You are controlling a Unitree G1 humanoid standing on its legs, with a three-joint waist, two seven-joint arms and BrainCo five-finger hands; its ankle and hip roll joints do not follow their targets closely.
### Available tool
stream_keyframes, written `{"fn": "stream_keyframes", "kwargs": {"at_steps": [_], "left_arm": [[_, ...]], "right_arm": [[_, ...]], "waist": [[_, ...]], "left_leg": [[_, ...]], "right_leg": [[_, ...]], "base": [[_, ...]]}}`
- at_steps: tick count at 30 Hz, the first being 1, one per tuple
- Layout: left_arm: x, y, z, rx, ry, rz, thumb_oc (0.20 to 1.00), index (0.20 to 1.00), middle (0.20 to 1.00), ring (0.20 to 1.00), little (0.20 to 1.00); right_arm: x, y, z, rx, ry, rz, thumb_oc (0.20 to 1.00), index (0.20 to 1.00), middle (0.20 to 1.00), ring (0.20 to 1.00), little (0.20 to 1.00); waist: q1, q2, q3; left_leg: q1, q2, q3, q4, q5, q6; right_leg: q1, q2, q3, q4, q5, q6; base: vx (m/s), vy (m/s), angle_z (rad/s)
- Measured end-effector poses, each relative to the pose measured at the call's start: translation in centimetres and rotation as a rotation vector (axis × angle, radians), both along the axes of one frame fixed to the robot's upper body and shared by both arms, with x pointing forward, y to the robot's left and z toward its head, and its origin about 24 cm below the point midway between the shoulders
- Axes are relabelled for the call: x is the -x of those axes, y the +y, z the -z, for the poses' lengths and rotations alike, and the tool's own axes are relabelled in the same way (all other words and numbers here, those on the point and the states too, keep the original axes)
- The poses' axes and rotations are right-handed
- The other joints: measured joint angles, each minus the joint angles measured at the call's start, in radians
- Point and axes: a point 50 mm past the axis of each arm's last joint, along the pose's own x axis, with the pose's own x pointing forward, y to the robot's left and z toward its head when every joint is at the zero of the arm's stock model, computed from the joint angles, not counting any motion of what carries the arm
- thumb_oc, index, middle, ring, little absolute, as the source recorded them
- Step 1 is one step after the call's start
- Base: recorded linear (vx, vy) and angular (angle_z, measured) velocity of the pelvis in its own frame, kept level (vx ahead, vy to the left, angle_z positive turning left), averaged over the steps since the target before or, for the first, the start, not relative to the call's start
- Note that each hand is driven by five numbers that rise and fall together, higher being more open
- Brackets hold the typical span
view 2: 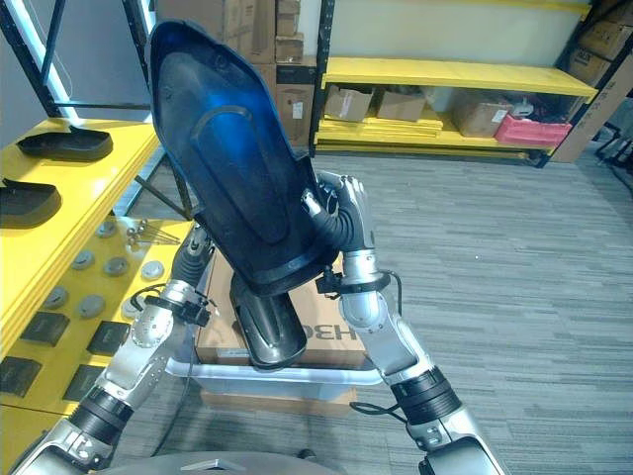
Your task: Move parts from the plastic box to the shelf.
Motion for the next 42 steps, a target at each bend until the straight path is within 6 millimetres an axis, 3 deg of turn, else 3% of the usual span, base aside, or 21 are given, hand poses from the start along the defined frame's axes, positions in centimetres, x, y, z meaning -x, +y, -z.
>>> {"fn": "stream_keyframes", "kwargs": {"at_steps": [5, 11, 14, 15, 16, 19, 30, 42], "left_arm": [[-0.1, -0.3, 0.0, 0.109, 0.037, 0.009, 1.0, 1.0, 1.0, 1.0, 1.0], [-0.2, 1.0, 0.1, 0.047, 0.031, -0.031, 1.0, 1.0, 1.0, 1.0, 1.0], [-0.4, 2.5, -0.1, -0.044, -0.006, -0.086, 1.0, 1.0, 1.0, 1.0, 1.0], [-0.4, 2.5, -0.1, -0.044, -0.006, -0.086, 1.0, 1.0, 1.0, 1.0, 1.0], [-0.6, 3.9, -0.4, -0.123, -0.038, -0.128, 1.0, 1.0, 1.0, 1.0, 1.0], [-0.7, 5.3, -1.2, -0.235, -0.094, -0.18, 1.0, 1.0, 1.0, 1.0, 1.0], [-0.1, 3.3, -2.2, -0.281, -0.182, -0.089, 1.0, 1.0, 1.0, 1.0, 1.0], [0.4, 1.1, -1.6, -0.272, -0.172, 0.029, 1.0, 1.0, 1.0, 1.0, 1.0]], "right_arm": [[-0.3, -0.2, 0.7, 0.014, 0.031, 0.013, 0.2, 0.2, 0.2, 0.2, 0.2], [-0.5, -1.8, 0.4, 0.055, 0.009, 0.106, 0.2, 0.2, 0.2, 0.2, 0.2], [-0.1, -4.4, -0.1, 0.107, -0.028, 0.218, 0.2, 0.2, 0.2, 0.2, 0.2], [-0.1, -4.4, -0.1, 0.107, -0.028, 0.218, 0.2, 0.2, 0.2, 0.2, 0.2], [0.3, -6.4, -0.4, 0.12, -0.041, 0.296, 0.2, 0.2, 0.2, 0.2, 0.2], [0.6, -7.8, -0.5, 0.106, -0.05, 0.372, 0.2, 0.2, 0.2, 0.2, 0.2], [0.3, -5.5, 0.9, 0.145, -0.001, 0.28, 0.2, 0.2, 0.2, 0.2, 0.2], [-1.0, -3.1, 0.5, 0.167, -0.009, 0.183, 0.2, 0.2, 0.2, 0.2, 0.2]], "waist": [[-0.001, 0.0, 0.0], [-0.007, 0.0, 0.0], [-0.001, 0.001, 0.001], [-0.001, 0.001, 0.001], [0.002, 0.001, 0.001], [-0.004, 0.002, 0.001], [0.0, 0.005, 0.002], [0.015, 0.005, 0.002]], "left_leg": [[0.0, 0.0, 0.0, 0.0, 0.0, 0.0], [0.0, 0.0, 0.0, 0.0, 0.0, 0.0], [-0.001, 0.0, -0.001, 0.0, 0.0, 0.0], [-0.001, 0.0, -0.001, 0.0, 0.0, 0.0], [-0.001, 0.0, -0.001, 0.0, -0.001, 0.0], [-0.001, 0.0, -0.001, 0.0, -0.001, 0.0], [-0.002, 0.0, -0.001, 0.0, -0.001, 0.0], [-0.003, 0.0, -0.002, 0.0, -0.001, 0.0]], "right_leg": [[0.0, 0.0, 0.0, 0.0, 0.0, 0.0], [0.0, 0.0, 0.0, 0.0, 0.0, 0.0], [0.0, 0.0, 0.0, 0.0, -0.001, 0.001], [0.0, 0.0, 0.0, 0.0, -0.001, 0.001], [0.0, 0.0, -0.001, 0.0, -0.002, 0.002], [0.0, 0.0, 0.0, 0.0, -0.002, 0.001], [-0.002, 0.0, 0.0, 0.0, -0.002, 0.002], [-0.002, 0.0, -0.001, 0.0, -0.002, 0.002]], "base": [[0.0, 0.0, 0.0], [0.0, 0.0, 0.0], [0.0, 0.0, 0.0], [0.0, 0.0, 0.0], [0.0, 0.0, 0.0], [0.0, 0.0, 0.0], [0.0, 0.0, 0.0], [0.0, 0.0, 0.0]]}}
